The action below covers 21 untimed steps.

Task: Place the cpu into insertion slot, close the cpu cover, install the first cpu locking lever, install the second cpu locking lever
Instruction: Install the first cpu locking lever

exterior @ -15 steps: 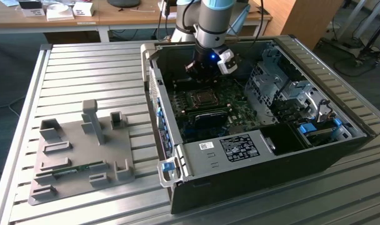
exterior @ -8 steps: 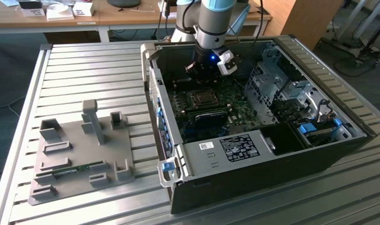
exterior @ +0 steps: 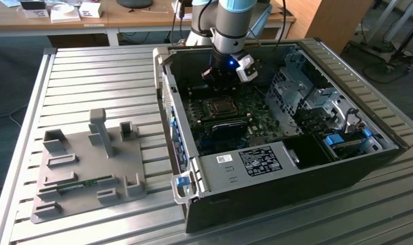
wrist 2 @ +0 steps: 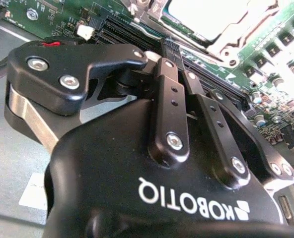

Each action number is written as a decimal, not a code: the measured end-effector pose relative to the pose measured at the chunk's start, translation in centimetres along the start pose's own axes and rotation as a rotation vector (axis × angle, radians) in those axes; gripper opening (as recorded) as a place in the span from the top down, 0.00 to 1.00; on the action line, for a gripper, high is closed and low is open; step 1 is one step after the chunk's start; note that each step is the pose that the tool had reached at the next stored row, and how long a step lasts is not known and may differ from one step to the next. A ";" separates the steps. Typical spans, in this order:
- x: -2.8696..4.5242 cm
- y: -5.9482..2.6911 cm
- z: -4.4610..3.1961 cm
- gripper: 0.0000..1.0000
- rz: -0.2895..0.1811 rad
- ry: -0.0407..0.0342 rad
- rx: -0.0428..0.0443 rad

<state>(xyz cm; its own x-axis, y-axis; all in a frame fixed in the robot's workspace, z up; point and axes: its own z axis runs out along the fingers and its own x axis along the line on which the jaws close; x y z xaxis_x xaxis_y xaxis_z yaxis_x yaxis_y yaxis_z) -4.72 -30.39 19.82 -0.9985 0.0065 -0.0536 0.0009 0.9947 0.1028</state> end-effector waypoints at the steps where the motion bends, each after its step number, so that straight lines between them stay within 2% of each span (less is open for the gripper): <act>1: 0.00 0.00 -0.03 0.89 0.000 0.0001 0.0001; 10: -0.01 0.03 -0.22 0.89 0.007 -0.0008 0.0003; 18: -0.01 0.03 -0.19 0.89 0.072 -0.0074 0.0038; 21: 0.00 0.14 -0.18 0.89 0.078 -0.0081 0.0042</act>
<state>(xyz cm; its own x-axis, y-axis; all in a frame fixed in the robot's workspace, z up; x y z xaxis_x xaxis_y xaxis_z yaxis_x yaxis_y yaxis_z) -4.72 -30.27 20.01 -0.9950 0.0845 -0.0536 0.0787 0.9916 0.1028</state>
